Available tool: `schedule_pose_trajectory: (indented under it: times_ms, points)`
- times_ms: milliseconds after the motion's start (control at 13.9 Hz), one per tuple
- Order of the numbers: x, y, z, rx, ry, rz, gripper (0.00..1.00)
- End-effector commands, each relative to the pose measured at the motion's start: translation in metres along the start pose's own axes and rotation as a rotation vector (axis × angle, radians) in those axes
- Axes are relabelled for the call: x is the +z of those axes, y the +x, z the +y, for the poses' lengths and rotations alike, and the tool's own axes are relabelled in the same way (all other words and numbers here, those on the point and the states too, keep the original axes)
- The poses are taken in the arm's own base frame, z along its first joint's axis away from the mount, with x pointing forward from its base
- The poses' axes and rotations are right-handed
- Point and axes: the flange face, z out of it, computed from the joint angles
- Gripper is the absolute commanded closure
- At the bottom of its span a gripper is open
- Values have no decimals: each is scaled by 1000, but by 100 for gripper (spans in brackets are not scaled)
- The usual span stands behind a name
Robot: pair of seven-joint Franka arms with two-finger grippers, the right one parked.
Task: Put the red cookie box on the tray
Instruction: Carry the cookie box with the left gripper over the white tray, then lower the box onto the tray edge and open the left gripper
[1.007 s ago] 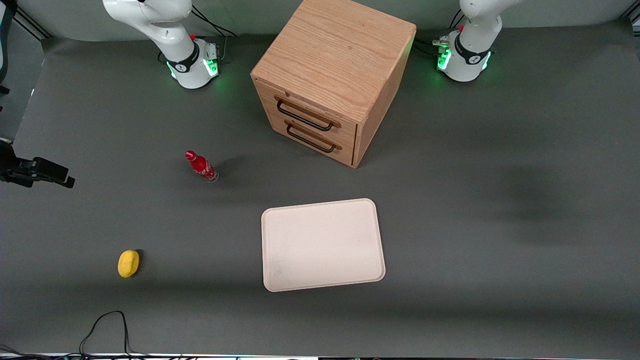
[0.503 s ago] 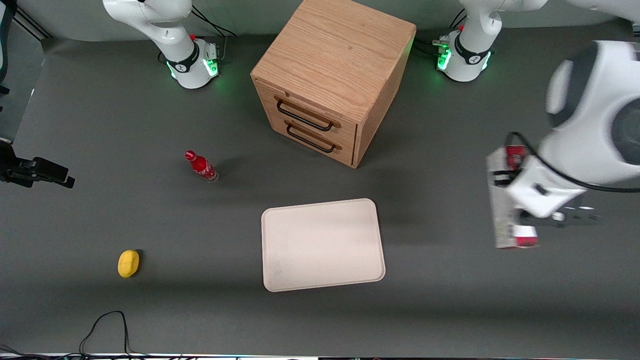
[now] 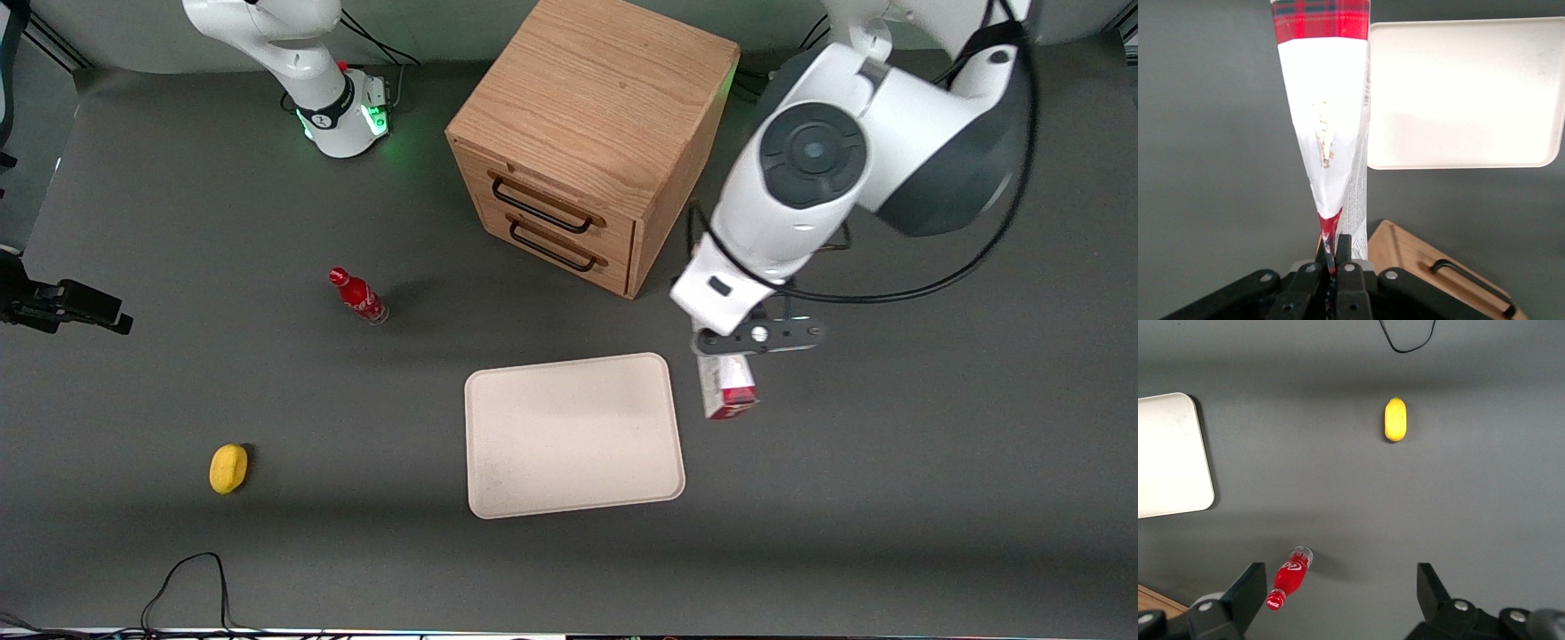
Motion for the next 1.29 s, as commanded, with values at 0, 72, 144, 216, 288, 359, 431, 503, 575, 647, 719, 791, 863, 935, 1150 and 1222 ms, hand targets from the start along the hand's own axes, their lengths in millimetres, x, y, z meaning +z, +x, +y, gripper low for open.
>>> schedule_pose_trajectory:
  times_ms: [0,72,144,216,288,359,431,503,575,647,719,791,863,935,1150,1222]
  points:
    - [14,-4,23,-39,-15,2,100]
    - [20,0,26,-39,-23,5,100]
    - [28,6,27,-41,-30,9,100]
    - [42,14,29,-42,-38,5,100]
    - [64,24,32,-45,-37,-7,100]
    - [90,30,36,-39,-27,-27,100]
    - [115,37,38,-38,-16,-45,100]
    - [140,45,40,-42,-11,-52,100]
    - [161,48,41,-39,-2,-64,100]
    - [184,50,41,-38,13,-66,100]
    - [200,49,44,-30,11,-50,100]
    - [213,51,46,-29,-4,-41,100]
    - [224,56,45,-35,-12,-35,100]
    - [235,62,43,-46,-12,-35,100]
    - [253,70,40,-59,-13,-14,100]
    - [256,73,37,-57,-5,-8,100]
